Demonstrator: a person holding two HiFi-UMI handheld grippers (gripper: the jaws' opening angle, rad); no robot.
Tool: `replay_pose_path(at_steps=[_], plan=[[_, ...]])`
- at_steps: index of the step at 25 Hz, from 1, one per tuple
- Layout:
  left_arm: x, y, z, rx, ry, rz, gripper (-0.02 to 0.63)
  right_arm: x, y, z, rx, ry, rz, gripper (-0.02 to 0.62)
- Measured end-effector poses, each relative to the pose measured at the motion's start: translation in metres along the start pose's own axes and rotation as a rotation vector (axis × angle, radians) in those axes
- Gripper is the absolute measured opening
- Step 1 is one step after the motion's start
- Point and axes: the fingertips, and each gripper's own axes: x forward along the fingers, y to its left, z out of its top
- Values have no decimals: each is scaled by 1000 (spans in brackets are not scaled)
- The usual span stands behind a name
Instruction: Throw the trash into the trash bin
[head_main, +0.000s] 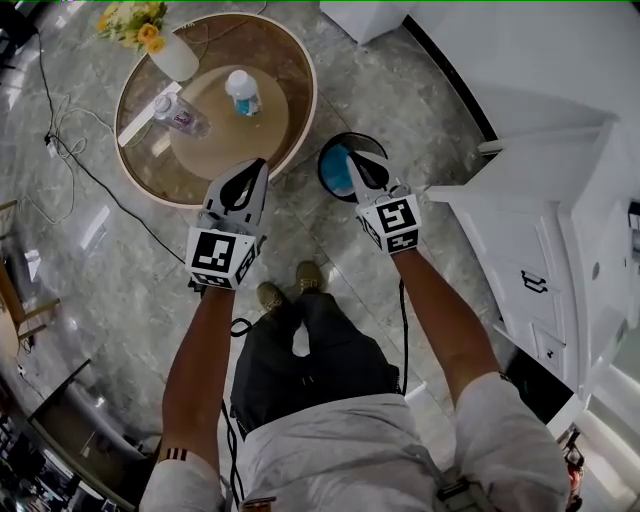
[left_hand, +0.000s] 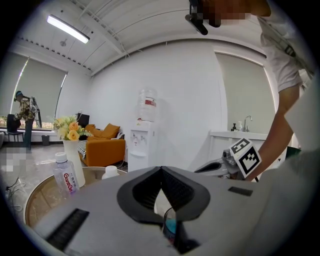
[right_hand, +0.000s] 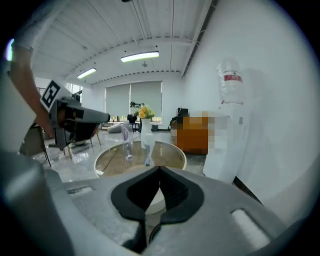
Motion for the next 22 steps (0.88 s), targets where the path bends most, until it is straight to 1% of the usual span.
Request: replay_pose_path(at_steps=[3, 7, 12, 17, 22], plan=[[-3, 2, 6, 1, -7, 11, -2, 0, 16, 41, 35, -96, 41, 0], [-8, 7, 16, -1, -21, 25, -2, 7, 40, 89, 33, -188, 112, 2], [-18, 22, 28, 6, -25, 51, -2, 26, 63, 122, 16, -219, 163, 0], [-30, 48, 35, 10, -35, 78, -2, 51, 90, 142, -18, -227, 206, 2], [-41, 75, 32, -1, -37, 92, -2, 78, 117, 161, -29, -240, 237, 2]])
